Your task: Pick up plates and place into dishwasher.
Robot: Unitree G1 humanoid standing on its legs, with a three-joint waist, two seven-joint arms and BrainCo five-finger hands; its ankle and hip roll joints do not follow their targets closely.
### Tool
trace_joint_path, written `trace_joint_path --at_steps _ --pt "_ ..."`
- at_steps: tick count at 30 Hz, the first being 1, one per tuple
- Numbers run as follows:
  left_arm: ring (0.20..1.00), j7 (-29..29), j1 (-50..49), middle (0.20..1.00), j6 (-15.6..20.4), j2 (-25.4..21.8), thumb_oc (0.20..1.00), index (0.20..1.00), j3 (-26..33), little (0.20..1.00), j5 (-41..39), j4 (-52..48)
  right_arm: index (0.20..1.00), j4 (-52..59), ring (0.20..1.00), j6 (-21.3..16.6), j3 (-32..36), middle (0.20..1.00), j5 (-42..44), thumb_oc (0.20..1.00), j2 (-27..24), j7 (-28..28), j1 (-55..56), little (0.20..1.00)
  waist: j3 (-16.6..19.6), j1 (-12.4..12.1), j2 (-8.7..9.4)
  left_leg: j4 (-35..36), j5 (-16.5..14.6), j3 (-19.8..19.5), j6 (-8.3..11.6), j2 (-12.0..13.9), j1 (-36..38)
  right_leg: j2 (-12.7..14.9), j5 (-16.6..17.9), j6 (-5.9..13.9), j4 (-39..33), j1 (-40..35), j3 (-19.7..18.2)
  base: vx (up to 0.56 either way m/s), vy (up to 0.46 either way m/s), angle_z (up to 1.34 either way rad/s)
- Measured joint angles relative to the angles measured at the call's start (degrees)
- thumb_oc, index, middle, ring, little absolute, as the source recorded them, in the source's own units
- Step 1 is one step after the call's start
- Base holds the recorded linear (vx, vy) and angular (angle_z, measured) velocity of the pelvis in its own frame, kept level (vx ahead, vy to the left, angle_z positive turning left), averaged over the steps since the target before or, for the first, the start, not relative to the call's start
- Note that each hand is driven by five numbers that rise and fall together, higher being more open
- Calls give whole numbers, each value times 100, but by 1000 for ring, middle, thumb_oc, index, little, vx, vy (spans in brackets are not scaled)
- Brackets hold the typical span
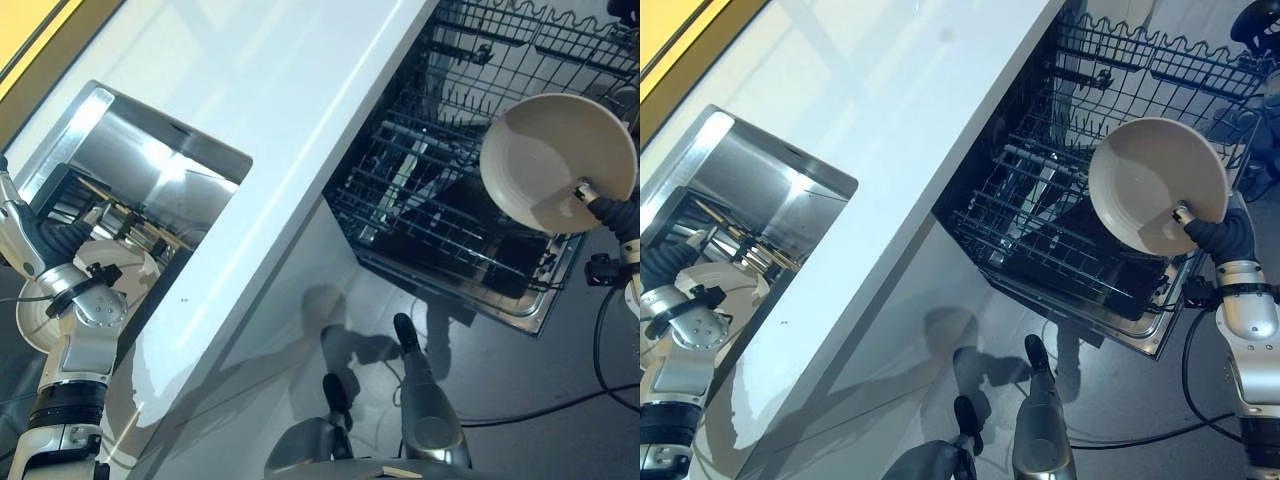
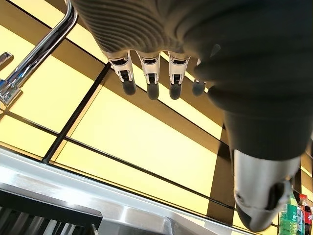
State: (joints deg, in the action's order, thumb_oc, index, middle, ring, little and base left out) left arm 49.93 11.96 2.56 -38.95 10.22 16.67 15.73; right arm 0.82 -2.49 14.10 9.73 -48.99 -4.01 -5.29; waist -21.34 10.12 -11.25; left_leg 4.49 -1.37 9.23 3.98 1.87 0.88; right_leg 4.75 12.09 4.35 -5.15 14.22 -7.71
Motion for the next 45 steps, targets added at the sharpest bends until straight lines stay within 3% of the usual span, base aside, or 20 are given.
trace_joint_path --at_steps 4,15,20,29,33,41,45 --pt "1000 -31 225 1000 -99 -184 1000 1000 -4 1000 -124 8 200 -271 200 19 -506 200 -596 200 -574 144 -407 200 -58 -13 9 -31 1 -22 2 9 -85 0 14 -8 1 52 36 -51 -83 4" --pt "1000 -182 687 1000 -128 -724 1000 1000 -4 1000 -238 139 200 -339 200 30 -1063 200 -1300 200 -1057 784 -917 200 -194 -156 148 -58 -2 -89 9 50 -183 -67 81 -89 3 114 79 -31 -87 1" --pt "1000 -324 830 1000 -135 -748 1000 1000 -6 1000 -238 157 200 -336 200 15 -1297 200 -1417 200 -1255 1216 -1065 200 -232 -170 230 -98 2 -206 19 50 -266 -52 91 -98 4 124 175 -20 -77 10" --pt "1000 -388 1088 1000 -212 -965 1000 1000 -126 1000 -238 214 200 -318 200 21 -1872 200 -1831 200 -1263 1884 -1331 200 -261 -222 337 -152 -13 -286 41 59 -376 -58 103 -114 12 182 228 -11 -28 3" --pt "1000 -385 1097 1000 -213 -965 1000 1000 -258 1000 -235 234 200 -315 200 208 -1982 200 -2115 200 -1222 2116 -1385 200 -249 -297 387 -152 -15 -286 44 56 -374 -66 103 -115 15 188 224 0 0 0" --pt "1000 -364 1216 1000 -229 -975 1000 1000 -442 1000 -236 350 200 -699 200 517 -2446 200 -2509 200 -807 2064 -1581 200 -232 -307 543 -168 -19 -286 51 62 -377 -86 116 -132 15 188 222 0 0 0" --pt "1000 -359 1226 1000 -229 -975 1000 1000 -497 1000 -236 354 200 -1096 200 579 -2566 200 -2544 200 -435 1690 -1544 200 -231 -303 549 -169 -21 -286 54 64 -375 -90 116 -133 15 190 222 0 0 0"
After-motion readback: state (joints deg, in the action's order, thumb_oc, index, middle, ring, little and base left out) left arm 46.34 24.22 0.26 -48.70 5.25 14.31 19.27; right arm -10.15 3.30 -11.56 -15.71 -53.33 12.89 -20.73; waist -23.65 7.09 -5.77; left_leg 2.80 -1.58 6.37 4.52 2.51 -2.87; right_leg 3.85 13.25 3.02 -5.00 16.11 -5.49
